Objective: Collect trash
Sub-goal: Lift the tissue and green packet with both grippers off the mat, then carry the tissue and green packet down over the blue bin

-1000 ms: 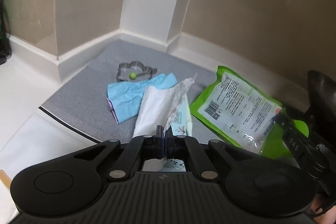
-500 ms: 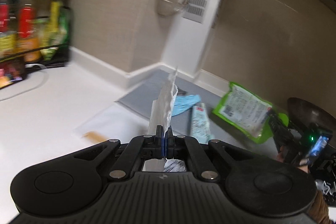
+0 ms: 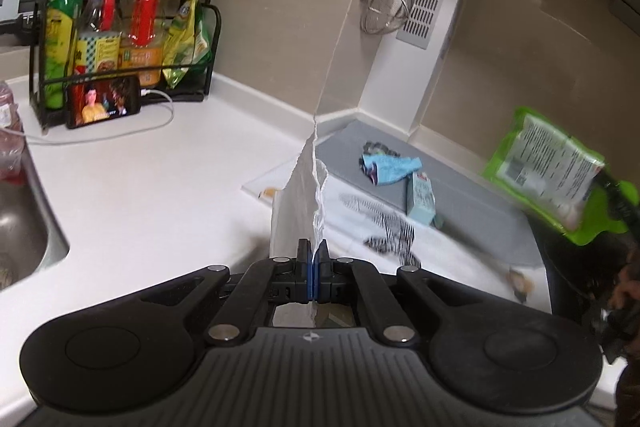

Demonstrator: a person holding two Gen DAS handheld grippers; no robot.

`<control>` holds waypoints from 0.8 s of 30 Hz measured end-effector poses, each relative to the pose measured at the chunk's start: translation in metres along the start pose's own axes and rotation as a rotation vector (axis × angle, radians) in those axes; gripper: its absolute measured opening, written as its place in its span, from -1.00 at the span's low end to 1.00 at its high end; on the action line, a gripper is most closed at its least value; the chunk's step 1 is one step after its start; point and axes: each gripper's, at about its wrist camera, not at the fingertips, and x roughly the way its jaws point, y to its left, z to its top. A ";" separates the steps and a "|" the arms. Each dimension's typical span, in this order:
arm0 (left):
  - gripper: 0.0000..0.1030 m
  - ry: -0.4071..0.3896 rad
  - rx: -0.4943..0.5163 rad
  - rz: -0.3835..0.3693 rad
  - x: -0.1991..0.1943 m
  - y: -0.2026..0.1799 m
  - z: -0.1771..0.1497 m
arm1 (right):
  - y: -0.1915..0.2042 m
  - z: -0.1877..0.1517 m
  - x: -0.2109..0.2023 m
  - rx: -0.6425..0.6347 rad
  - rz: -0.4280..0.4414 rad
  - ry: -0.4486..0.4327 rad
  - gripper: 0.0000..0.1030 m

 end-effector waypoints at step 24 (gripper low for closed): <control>-1.00 0.213 -0.015 -0.017 -0.007 0.024 -0.128 | 0.097 -0.077 -0.105 -0.009 0.340 0.380 -0.90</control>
